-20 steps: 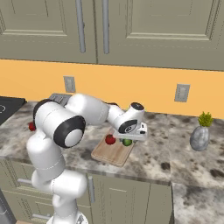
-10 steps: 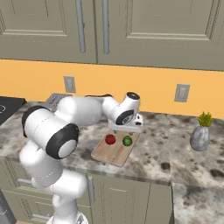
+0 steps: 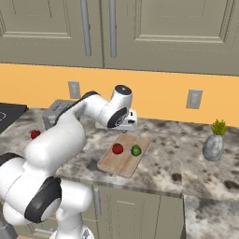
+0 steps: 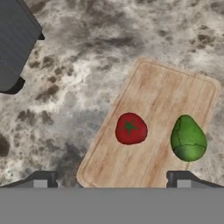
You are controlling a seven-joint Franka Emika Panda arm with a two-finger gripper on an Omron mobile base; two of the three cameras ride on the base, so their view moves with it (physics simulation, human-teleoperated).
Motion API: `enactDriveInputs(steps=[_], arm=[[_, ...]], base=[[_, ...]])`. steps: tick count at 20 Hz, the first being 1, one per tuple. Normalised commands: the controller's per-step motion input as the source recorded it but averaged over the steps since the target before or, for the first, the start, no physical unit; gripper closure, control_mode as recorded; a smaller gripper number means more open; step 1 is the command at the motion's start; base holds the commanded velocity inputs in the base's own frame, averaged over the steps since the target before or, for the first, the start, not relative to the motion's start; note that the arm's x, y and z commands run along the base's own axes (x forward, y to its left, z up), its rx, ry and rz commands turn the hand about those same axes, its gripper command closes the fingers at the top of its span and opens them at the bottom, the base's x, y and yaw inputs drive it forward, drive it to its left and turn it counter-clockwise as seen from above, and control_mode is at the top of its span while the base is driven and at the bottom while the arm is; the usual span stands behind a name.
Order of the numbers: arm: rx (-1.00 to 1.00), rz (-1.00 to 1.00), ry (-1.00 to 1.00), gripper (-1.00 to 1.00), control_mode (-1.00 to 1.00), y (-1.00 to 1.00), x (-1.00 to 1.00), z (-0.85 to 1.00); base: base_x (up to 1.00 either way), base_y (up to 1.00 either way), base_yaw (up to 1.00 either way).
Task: Place the avocado, onion, tomato, and bell pepper on the cutting board.
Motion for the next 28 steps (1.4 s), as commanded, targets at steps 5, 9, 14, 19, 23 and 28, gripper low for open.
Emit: enactDriveInputs(steps=[5,9,14,19,23,28], arm=[[-0.06,0.0,-0.22,-1.0,-1.0,0.76,-0.83,0.6],[-0.19,0.0,-0.14,-1.0,-1.0,0.81,-0.77,0.43],[-0.17,0.0,-0.08,-1.0,-1.0,0.78,-0.72,0.36],[-0.04,-0.03,-0.03,-1.0,-1.0,0.74,-0.61,0.31],[0.03,-0.03,0.08,-1.0,-1.0,0.7,-0.26,0.36],[0.0,0.0,0.02,-1.0,-1.0,0.52,0.0,0.13]], base=[[0.0,0.0,0.0],[0.0,0.0,0.0],[0.0,0.0,0.0],[0.0,0.0,0.0],[0.0,0.0,0.0],[0.0,0.0,0.0]])
